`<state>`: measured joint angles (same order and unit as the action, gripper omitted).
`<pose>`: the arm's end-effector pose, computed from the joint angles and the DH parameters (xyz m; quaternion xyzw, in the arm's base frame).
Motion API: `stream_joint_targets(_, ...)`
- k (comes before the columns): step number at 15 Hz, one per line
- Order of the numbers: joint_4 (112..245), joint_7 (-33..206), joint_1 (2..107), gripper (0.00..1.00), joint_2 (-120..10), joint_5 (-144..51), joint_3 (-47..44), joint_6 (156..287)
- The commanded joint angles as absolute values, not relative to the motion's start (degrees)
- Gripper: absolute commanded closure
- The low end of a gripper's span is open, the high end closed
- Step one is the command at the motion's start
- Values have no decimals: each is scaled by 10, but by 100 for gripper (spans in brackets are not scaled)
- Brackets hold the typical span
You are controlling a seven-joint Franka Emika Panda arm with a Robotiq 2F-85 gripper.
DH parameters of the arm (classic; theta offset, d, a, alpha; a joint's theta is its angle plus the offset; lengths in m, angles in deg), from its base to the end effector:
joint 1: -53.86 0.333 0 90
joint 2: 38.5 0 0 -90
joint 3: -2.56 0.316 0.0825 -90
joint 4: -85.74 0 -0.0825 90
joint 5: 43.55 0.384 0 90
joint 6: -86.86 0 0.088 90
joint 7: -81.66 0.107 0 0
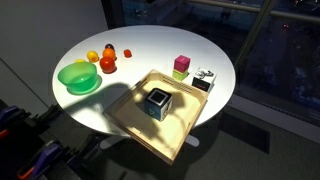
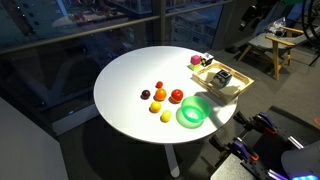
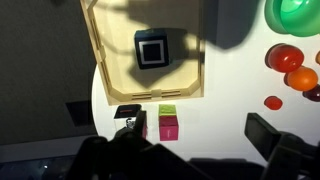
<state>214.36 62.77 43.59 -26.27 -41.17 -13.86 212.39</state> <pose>0.4447 -0.2274 0.4665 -0.9930 0.0777 -0.0876 0.0151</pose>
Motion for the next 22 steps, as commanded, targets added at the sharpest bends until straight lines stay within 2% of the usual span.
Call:
stream_joint_targets(1, 2111, 640, 430, 0, -283, -401, -139, 2097)
stream_joint_targets(22, 2021, 674, 422, 0, -370, -395, -134, 2051)
